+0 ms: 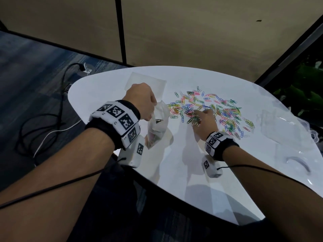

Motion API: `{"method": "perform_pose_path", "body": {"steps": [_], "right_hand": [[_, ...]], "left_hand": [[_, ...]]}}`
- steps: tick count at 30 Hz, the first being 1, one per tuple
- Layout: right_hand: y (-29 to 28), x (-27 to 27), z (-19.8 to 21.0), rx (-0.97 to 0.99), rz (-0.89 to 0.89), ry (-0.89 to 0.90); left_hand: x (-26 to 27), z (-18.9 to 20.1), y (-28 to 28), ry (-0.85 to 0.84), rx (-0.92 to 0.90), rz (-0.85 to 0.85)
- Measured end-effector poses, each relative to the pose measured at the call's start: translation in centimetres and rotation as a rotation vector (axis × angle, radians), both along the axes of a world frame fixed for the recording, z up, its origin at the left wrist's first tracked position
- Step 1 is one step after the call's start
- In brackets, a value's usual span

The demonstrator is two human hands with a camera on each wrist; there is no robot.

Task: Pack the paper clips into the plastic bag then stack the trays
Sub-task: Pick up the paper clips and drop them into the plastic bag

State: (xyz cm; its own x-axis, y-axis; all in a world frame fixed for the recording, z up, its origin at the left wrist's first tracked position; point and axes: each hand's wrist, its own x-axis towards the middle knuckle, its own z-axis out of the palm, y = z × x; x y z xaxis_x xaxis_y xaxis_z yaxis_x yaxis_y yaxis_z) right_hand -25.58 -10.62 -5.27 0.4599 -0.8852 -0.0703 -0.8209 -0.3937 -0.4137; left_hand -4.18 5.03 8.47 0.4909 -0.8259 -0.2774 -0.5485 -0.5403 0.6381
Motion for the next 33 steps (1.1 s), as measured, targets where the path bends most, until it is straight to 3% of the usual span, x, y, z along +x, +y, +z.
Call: {"method": "perform_pose_path", "body": {"steps": [6, 10, 14, 19, 23, 26, 29, 31, 33], "right_hand": [[-1.5, 2.4, -0.6, -0.071, 0.244, 0.411], [-1.8, 2.7, -1.1, -0.209, 0.311, 0.324], [-2.0, 1.8, 0.0, -0.203, 0.262, 0.322], [-2.8, -0.6, 2.4, 0.010, -0.011, -0.001], [-3.1, -2.1, 5.6, 0.530, -0.307, -0.532], [-2.3, -1.8, 9.3, 0.696, -0.291, -0.895], [0.3, -0.6, 12.9, 0.853, -0.204, -1.122], [2.7, 0.3, 14.0, 0.955, -0.128, -1.134], [5.3, 1.5, 13.8, 0.962, -0.053, -1.006]], "left_hand": [[-0.3, 0.2, -0.2, 0.007, 0.007, -0.024], [-0.5, 0.5, -0.3, 0.022, 0.012, -0.008], [-0.7, 0.7, -0.3, 0.037, -0.001, 0.023], [-1.0, 0.8, -0.4, 0.053, 0.000, 0.020], [-1.2, 0.8, -0.4, 0.060, -0.001, 0.009], [-1.7, 0.8, -0.7, 0.066, 0.010, -0.018], [-2.5, 0.9, -0.8, 0.112, 0.015, -0.036], [-3.1, 1.1, -0.8, 0.143, 0.011, -0.038], [-3.5, 1.1, -0.7, 0.159, 0.002, -0.043]]}}
